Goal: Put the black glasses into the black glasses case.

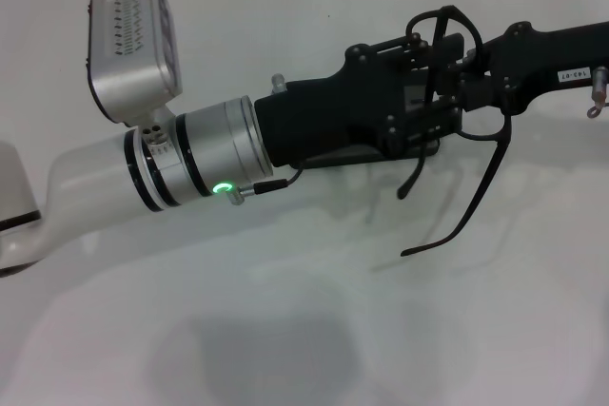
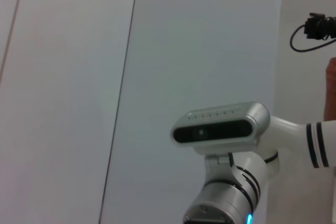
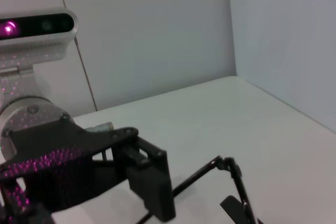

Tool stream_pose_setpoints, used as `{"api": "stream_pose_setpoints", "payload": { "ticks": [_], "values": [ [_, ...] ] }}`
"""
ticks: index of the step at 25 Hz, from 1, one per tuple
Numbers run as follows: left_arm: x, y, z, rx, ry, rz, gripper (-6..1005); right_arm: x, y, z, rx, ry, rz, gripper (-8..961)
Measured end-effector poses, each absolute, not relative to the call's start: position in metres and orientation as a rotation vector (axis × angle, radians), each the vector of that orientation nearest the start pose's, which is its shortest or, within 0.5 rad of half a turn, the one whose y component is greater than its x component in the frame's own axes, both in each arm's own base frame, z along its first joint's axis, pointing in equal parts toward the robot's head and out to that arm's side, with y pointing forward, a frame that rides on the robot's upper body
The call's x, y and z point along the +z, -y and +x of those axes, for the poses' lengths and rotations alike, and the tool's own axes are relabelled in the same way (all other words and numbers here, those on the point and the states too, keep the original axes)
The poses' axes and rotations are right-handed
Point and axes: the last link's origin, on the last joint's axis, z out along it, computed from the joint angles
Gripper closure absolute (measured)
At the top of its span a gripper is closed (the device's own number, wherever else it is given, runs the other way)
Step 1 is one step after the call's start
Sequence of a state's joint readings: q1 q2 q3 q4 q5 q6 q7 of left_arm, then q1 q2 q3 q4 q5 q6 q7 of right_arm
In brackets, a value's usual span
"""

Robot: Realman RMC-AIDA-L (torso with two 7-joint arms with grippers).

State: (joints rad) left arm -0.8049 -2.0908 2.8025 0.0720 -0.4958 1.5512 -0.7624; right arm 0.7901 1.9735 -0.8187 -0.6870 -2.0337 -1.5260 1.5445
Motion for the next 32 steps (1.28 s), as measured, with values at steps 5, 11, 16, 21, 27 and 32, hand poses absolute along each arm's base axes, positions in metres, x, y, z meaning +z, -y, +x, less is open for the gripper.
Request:
{"api": "stream_pose_setpoints", "payload": {
  "ticks": [5, 11, 16, 21, 27, 32],
  "values": [
    [-0.085, -0.324, -0.157, -1.363, 0.282, -2.631, 437, 0.027, -0.4, 0.179, 0.512, -0.353, -2.891, 903],
    [-0.085, -0.324, -0.156, -1.364, 0.283, -2.631, 438, 0.027, -0.397, 0.177, 0.522, -0.341, -2.914, 903],
    [-0.086, -0.324, -0.155, -1.369, 0.281, -2.634, 438, 0.027, -0.395, 0.177, 0.526, -0.339, -2.932, 903],
    [-0.087, -0.323, -0.154, -1.376, 0.282, -2.635, 438, 0.026, -0.389, 0.176, 0.53, -0.332, -2.97, 902],
    [-0.087, -0.322, -0.152, -1.384, 0.283, -2.636, 438, 0.026, -0.385, 0.177, 0.536, -0.332, -2.989, 902],
    [-0.085, -0.32, -0.152, -1.405, 0.273, -2.638, 438, 0.029, -0.386, 0.181, 0.553, -0.353, -2.959, 902]
  ]
}}
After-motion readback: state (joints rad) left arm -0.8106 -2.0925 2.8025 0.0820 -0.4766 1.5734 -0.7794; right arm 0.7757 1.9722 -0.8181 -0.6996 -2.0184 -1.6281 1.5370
